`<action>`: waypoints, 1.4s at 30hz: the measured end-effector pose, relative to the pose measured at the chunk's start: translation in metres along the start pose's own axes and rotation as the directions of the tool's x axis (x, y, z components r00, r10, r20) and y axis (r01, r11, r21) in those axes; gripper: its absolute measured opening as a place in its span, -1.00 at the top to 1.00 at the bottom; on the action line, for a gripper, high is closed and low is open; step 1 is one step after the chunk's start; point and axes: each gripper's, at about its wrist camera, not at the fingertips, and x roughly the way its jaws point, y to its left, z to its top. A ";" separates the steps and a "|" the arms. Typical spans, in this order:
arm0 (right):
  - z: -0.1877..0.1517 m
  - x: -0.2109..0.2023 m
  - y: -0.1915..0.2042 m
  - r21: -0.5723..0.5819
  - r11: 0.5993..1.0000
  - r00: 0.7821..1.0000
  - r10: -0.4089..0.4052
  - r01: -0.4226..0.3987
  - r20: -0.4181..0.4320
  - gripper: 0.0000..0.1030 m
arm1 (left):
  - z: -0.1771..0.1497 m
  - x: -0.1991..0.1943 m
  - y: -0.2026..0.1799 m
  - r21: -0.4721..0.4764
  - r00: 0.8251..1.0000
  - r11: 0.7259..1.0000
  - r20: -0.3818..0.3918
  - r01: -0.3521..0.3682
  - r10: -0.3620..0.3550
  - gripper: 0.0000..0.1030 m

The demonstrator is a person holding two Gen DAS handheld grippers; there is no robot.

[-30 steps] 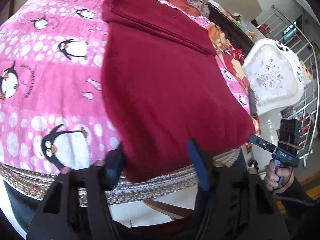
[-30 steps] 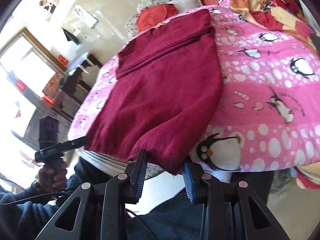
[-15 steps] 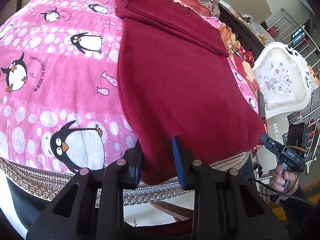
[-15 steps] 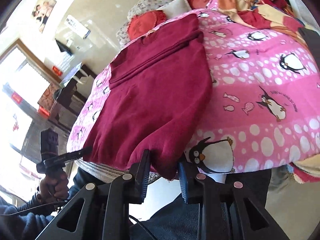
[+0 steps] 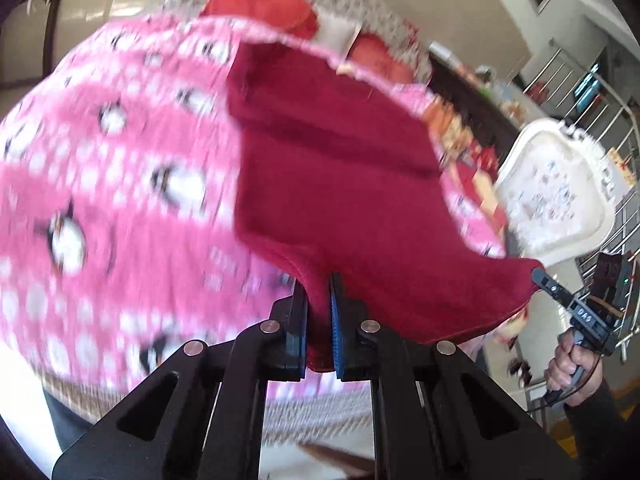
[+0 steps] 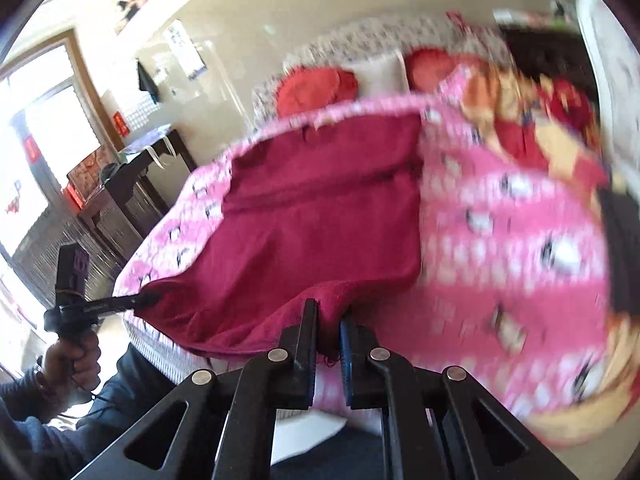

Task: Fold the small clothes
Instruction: 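Grasp the hem with both grippers and lift it toward the collar, then carry the hem over the sweater with both grippers and lay it near the collar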

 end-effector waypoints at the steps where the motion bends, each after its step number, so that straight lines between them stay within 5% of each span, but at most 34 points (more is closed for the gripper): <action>1: 0.009 0.002 0.000 -0.019 1.000 1.000 -0.008 0.008 0.016 0.83 | 0.011 0.002 -0.001 -0.003 1.000 1.000 0.022 0.001 -0.001 0.85; 9: 0.077 0.062 -0.021 -0.012 0.995 0.993 -0.100 0.101 0.070 0.83 | 0.093 0.046 -0.001 -0.021 0.994 0.999 0.101 -0.039 0.041 0.84; 17: 0.145 0.128 -0.055 0.077 0.990 0.987 -0.128 0.121 0.093 0.83 | 0.177 0.092 0.035 -0.163 0.989 0.983 0.113 -0.079 0.098 0.85; 23: 0.198 0.178 -0.067 0.090 0.987 0.985 -0.141 0.132 0.098 0.83 | 0.230 0.122 0.026 -0.089 0.973 0.983 0.149 -0.161 0.173 0.84; 32: 0.227 0.231 -0.091 0.130 0.971 0.977 -0.209 0.201 0.051 0.83 | 0.278 0.168 0.024 -0.060 0.967 0.975 0.128 -0.214 0.220 0.84; 37: 0.228 0.255 -0.111 0.201 0.971 0.991 -0.131 0.126 0.008 0.81 | 0.283 0.202 0.034 -0.010 0.958 0.958 0.022 -0.287 0.287 0.79; 42: 0.226 0.239 -0.114 0.249 0.968 0.999 0.010 -0.023 0.053 0.76 | 0.279 0.196 0.038 0.031 0.976 0.975 -0.004 -0.218 0.218 0.58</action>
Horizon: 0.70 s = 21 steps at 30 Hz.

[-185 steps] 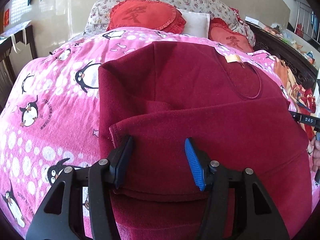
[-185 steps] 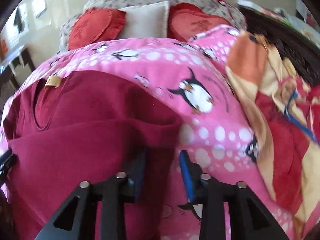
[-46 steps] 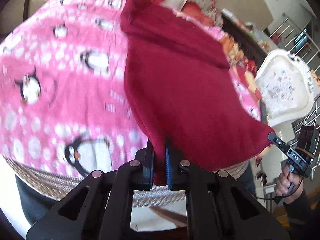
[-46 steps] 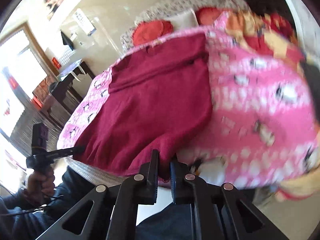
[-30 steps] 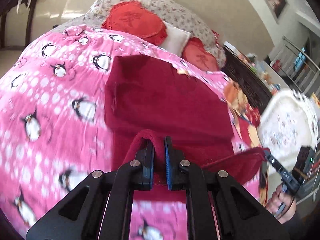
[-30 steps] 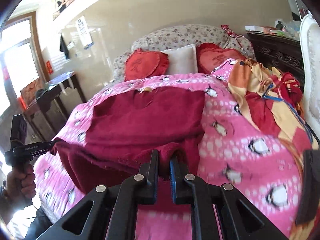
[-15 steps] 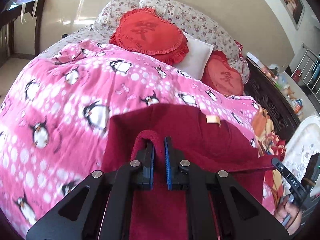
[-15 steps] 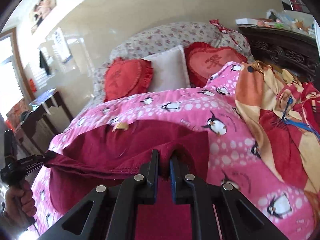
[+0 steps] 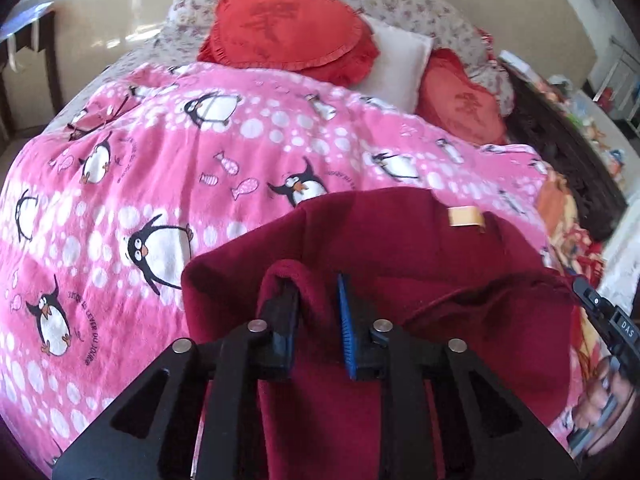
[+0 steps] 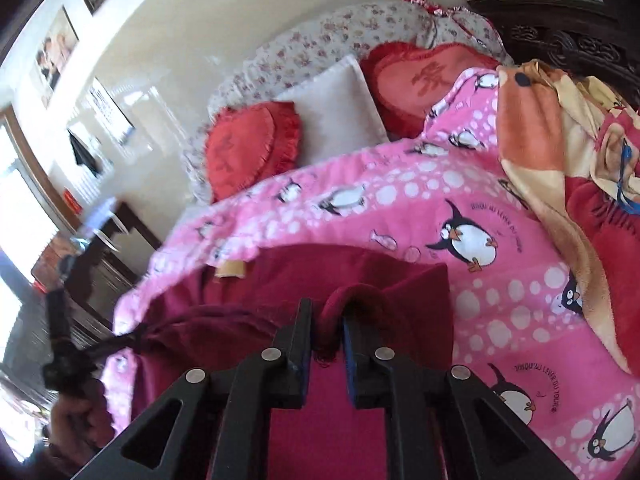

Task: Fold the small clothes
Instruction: 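Carry the hem over the sweater with both grippers and lay it near the collar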

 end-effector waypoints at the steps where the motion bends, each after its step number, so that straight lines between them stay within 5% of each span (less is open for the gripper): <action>1: -0.001 -0.005 0.001 -0.008 1.000 1.000 0.018 -0.018 0.003 0.75 | 0.000 -0.004 0.001 0.004 1.000 1.000 0.000 0.023 -0.023 0.49; 6: -0.012 -0.030 0.010 -0.100 0.994 0.999 0.042 -0.041 0.008 0.73 | 0.004 -0.035 -0.008 0.079 0.996 0.995 0.064 0.057 -0.062 0.48; 11: -0.014 -0.036 0.013 -0.135 0.990 0.999 0.049 -0.047 0.017 0.72 | 0.002 -0.032 -0.028 0.170 0.997 0.985 0.076 0.001 -0.014 0.38; 13: -0.009 -0.030 0.005 -0.068 0.994 0.996 0.084 -0.083 0.012 0.63 | 0.006 -0.025 -0.023 0.134 0.998 0.991 0.059 -0.004 -0.004 0.36; 14: -0.007 -0.026 0.001 -0.026 0.994 0.995 0.103 -0.103 0.005 0.33 | 0.008 -0.023 -0.018 0.103 0.999 0.995 0.047 0.010 -0.015 0.20; 16: -0.005 -0.025 -0.006 0.047 0.993 0.994 0.106 -0.107 0.022 0.05 | 0.013 -0.022 -0.006 0.033 0.999 0.999 0.038 0.036 -0.038 -0.19; 21: -0.007 -0.034 -0.009 0.067 0.994 0.995 0.084 -0.088 0.057 0.05 | 0.018 -0.047 0.010 -0.014 0.990 0.999 0.137 -0.037 0.039 -0.28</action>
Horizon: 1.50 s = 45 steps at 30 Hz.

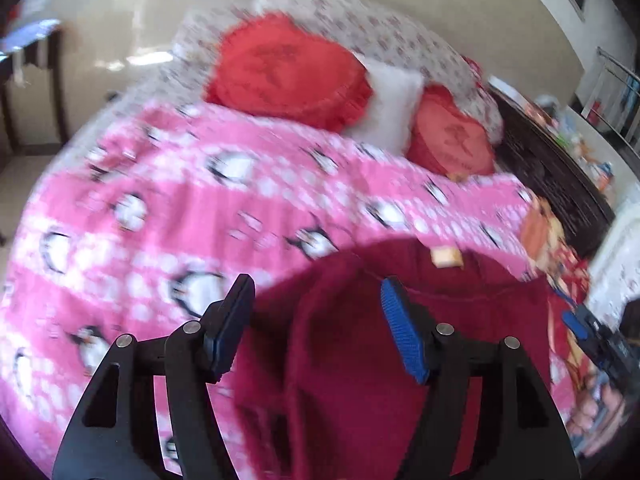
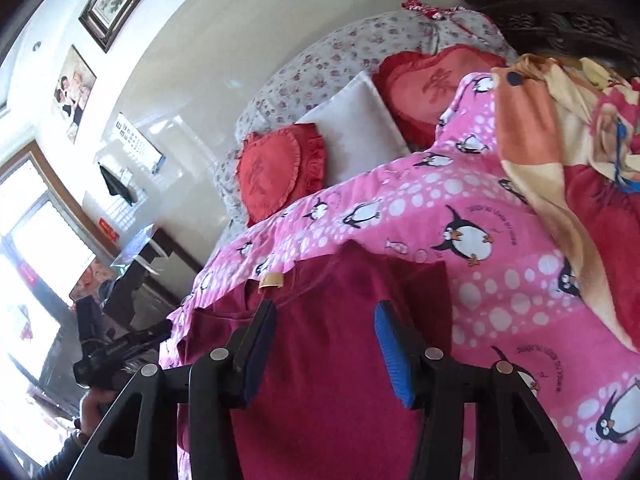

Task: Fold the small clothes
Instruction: 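Carry the hem over the sweater with both grippers and lay it near the collar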

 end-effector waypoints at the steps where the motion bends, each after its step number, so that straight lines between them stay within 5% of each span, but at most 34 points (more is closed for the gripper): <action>1: -0.001 -0.003 0.002 -0.018 1.000 1.000 -0.015 0.016 0.007 0.05 | 0.000 -0.006 0.003 -0.017 1.000 1.000 0.027 -0.001 0.001 -0.28; 4: -0.004 -0.005 0.019 -0.153 0.983 0.995 -0.101 0.104 0.027 0.05 | -0.006 -0.010 -0.007 -0.013 0.997 0.999 0.062 0.037 -0.036 -0.28; 7: -0.006 0.013 0.044 -0.291 0.942 0.986 -0.169 0.165 0.014 0.30 | -0.015 0.007 -0.037 0.062 0.998 0.997 0.046 0.044 -0.047 -0.28; 9: -0.006 0.038 0.058 -0.368 0.900 0.970 -0.244 0.232 0.016 0.41 | -0.019 0.028 -0.055 0.094 0.999 0.995 0.032 -0.023 0.020 -0.28; 12: -0.002 0.073 0.050 -0.365 0.892 0.955 -0.296 0.267 -0.025 0.55 | -0.026 0.054 -0.066 0.125 0.987 0.980 0.047 -0.155 0.151 -0.28; 16: 0.002 0.100 0.019 -0.332 0.865 0.915 -0.403 0.375 -0.016 0.57 | -0.031 0.082 -0.045 0.062 0.975 0.973 0.004 -0.221 0.221 -0.30; 20: 0.000 0.109 -0.005 -0.291 0.881 0.920 -0.391 0.374 -0.001 0.60 | -0.042 0.095 -0.018 -0.026 0.988 0.988 0.017 -0.151 0.151 -0.63; 28: 0.002 0.112 -0.016 -0.270 0.909 0.946 -0.325 0.316 0.013 0.58 | -0.052 0.097 -0.016 -0.030 0.990 0.991 0.053 -0.130 0.131 -0.70; 45: 0.000 0.113 -0.014 -0.281 0.904 0.944 -0.328 0.321 0.022 0.58 | -0.052 0.095 -0.017 -0.026 0.989 0.990 0.059 -0.137 0.138 -0.71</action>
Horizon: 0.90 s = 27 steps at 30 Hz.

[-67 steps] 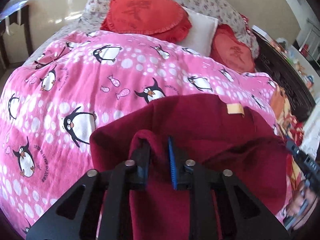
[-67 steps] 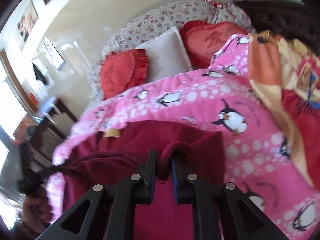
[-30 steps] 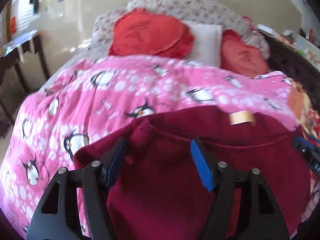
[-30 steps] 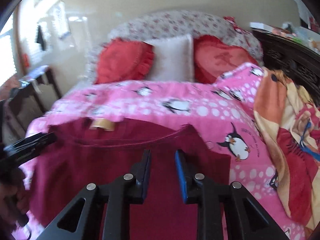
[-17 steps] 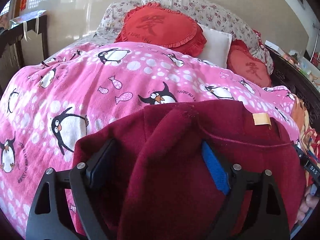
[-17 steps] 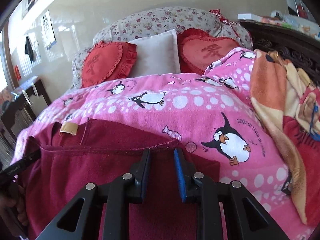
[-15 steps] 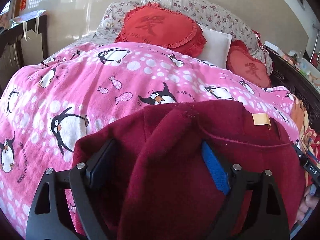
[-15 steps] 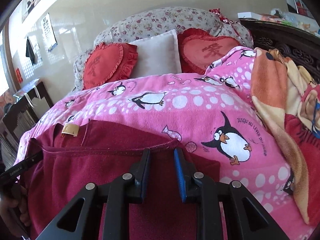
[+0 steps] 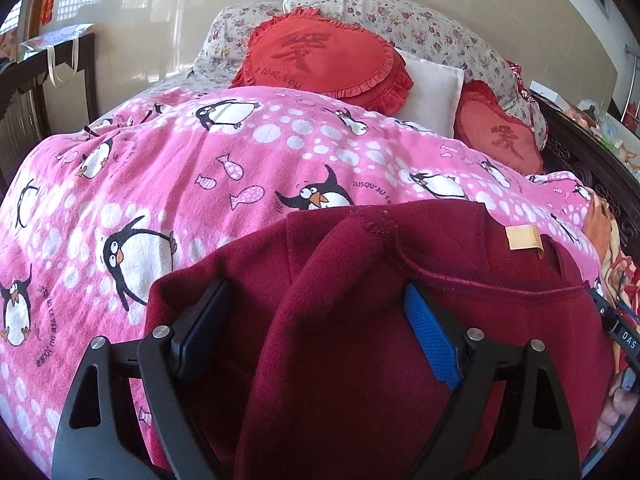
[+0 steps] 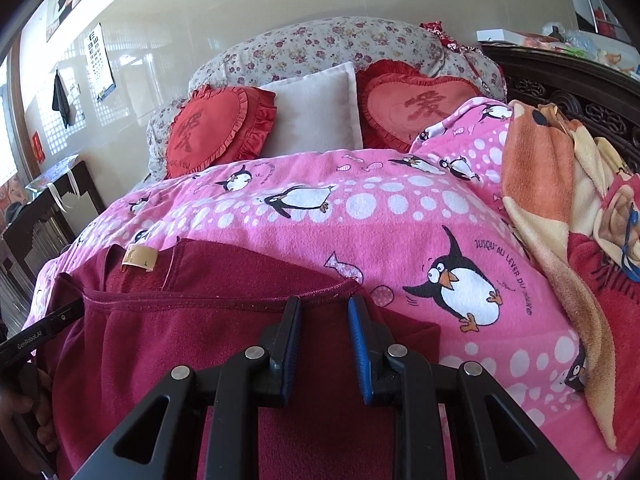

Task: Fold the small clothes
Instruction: 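Carry the hem over the sweater with both grippers and lay it near the collar, then open both grippers and pull them back from the folded sweater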

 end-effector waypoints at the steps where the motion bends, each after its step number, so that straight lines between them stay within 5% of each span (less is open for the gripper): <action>1: 0.000 0.000 0.000 0.001 1.000 1.000 0.001 -0.001 0.000 0.58 | 0.000 0.000 0.000 0.000 1.000 1.000 0.000 0.000 0.000 -0.71; 17: 0.000 0.001 -0.004 0.020 1.000 1.000 0.023 -0.023 -0.001 0.57 | -0.001 0.001 0.000 0.001 1.000 1.000 0.001 0.001 -0.001 -0.71; 21: 0.008 -0.001 0.001 0.032 0.999 0.999 -0.005 0.007 -0.054 0.58 | 0.015 0.001 -0.007 0.073 0.994 0.997 -0.107 0.015 -0.007 -0.76; 23: 0.022 -0.014 0.006 0.078 0.997 0.992 -0.020 0.030 -0.121 0.57 | 0.029 -0.017 -0.002 0.093 0.985 0.993 -0.162 0.071 -0.055 -0.75; 27: 0.024 -0.081 0.029 -0.019 0.999 0.998 -0.047 0.046 -0.044 0.51 | 0.035 -0.088 0.025 0.131 0.996 0.989 -0.065 0.064 -0.056 -0.75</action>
